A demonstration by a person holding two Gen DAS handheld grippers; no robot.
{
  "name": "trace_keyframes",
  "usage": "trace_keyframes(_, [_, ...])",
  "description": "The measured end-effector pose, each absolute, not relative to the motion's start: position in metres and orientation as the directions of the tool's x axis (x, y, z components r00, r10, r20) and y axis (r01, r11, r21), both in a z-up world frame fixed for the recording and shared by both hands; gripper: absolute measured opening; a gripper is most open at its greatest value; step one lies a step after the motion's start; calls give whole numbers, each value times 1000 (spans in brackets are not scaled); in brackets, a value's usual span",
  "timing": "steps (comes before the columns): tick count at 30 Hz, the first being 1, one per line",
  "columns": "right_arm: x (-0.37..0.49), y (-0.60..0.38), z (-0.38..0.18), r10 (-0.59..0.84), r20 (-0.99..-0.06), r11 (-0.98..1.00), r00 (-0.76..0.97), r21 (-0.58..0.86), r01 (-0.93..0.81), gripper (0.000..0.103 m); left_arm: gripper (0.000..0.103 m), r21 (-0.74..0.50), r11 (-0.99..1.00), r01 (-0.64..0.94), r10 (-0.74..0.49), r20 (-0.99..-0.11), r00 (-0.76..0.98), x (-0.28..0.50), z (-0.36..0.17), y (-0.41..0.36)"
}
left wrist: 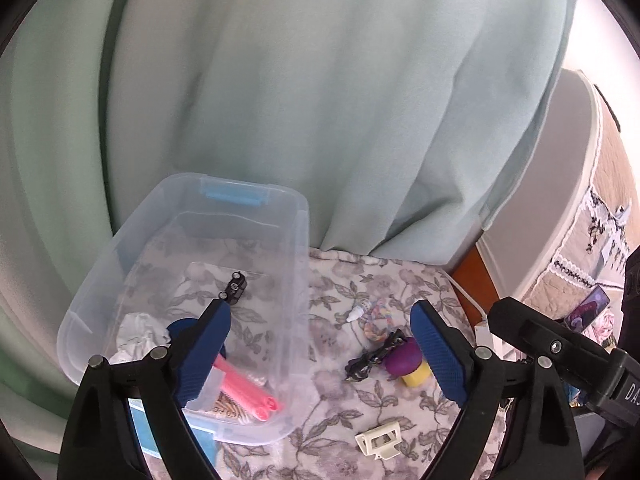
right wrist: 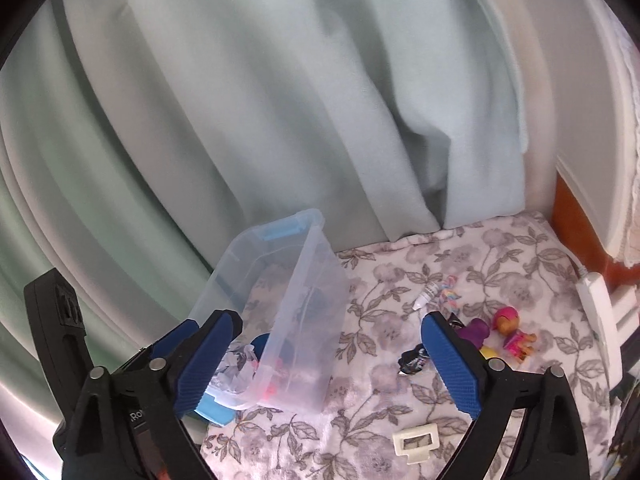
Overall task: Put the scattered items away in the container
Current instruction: 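Withdraw both tools from the box toward the remaining items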
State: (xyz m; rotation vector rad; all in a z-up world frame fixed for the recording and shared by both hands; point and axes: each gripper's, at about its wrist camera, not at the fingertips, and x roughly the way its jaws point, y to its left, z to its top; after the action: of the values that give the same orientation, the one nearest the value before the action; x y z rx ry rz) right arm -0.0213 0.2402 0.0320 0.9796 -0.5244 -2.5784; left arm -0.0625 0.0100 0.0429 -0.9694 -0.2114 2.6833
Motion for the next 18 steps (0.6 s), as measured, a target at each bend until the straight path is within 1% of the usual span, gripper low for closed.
trace_keyframes(4, [-14,272,24,-380,-560,-888,-736,445,120,103,93,-216,-934,-284,356,-603,-713,-58,38,43])
trace_keyframes(6, [-10,286,18,-343,-571,-897,-746,435,79,103,98,-218,-925,-310,377,-617,-691,-56,32,58])
trace_keyframes(12, [-1,323,-8,-291,-605,-895,-741,445,-11,103,98,-201,-895,-398,423,-663,-618,-47,9,100])
trace_keyframes(15, [0,332,-20,-280,-623,-897,-730,440,-32,103,98,-200,-892,-406,421,-694,-584,-44,-5,114])
trace_keyframes(18, [0,338,-32,-272,-639,-900,-719,433,-44,103,98,-200,-904,-378,396,-721,-568,-43,-21,118])
